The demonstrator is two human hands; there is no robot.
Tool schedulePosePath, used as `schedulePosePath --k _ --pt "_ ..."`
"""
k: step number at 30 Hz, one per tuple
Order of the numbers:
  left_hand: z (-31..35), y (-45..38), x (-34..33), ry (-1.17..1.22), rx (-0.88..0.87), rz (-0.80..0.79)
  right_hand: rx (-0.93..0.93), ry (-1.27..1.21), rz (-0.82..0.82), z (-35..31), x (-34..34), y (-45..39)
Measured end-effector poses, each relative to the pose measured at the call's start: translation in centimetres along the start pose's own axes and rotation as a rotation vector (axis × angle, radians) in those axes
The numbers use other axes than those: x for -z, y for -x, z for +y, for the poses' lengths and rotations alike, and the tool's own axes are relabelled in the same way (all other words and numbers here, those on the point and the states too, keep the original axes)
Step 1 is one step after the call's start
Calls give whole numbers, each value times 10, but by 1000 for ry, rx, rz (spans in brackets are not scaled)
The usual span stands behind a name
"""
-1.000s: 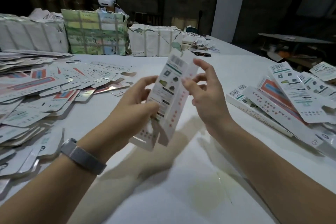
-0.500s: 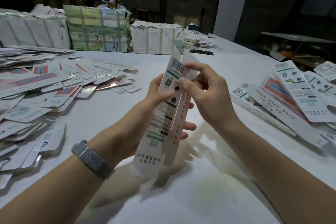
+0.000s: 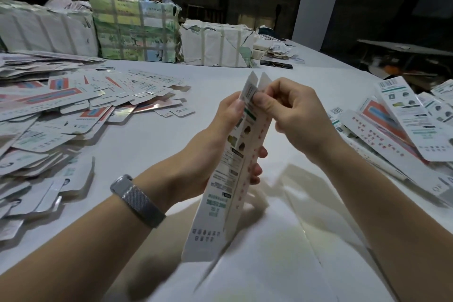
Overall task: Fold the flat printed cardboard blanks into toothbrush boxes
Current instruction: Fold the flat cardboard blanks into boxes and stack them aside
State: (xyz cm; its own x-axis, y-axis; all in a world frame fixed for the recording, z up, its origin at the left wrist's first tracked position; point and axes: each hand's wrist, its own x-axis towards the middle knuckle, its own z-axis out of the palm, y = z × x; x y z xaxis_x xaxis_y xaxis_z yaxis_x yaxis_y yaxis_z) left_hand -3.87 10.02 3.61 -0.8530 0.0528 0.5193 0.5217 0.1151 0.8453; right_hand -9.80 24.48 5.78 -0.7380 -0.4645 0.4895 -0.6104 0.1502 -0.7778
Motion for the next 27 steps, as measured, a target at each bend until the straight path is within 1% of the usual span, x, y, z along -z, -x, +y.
schedulePosePath --k 3,4,5,7,8,9,13,16,19,22,27 --pt "-2 10 1 82 -59 -20 -2 10 -50 -3 5 1" --pt "0 15 4 77 -47 -68 -5 1 -66 -4 6 1" --pt "1 18 6 61 13 -55 -6 -15 -77 -5 6 1" --pt "3 22 5 74 196 -36 2 -57 -74 -8 7 1" --pt "2 26 4 93 263 -20 13 -81 -62 -9 7 2" --pt "2 32 5 119 292 -7 26 -103 -43 -9 5 2" --pt "2 37 5 145 199 83 73 -208 56 -7 -10 9" --pt "2 37 5 196 180 97 17 -351 95 -7 -22 14" --pt "4 38 7 245 191 115 -25 -382 86 -6 -29 16" --pt "5 37 4 216 206 149 -73 -382 62 -5 -34 17" --pt "6 36 -5 232 210 215 -155 -456 16 -6 -37 20"
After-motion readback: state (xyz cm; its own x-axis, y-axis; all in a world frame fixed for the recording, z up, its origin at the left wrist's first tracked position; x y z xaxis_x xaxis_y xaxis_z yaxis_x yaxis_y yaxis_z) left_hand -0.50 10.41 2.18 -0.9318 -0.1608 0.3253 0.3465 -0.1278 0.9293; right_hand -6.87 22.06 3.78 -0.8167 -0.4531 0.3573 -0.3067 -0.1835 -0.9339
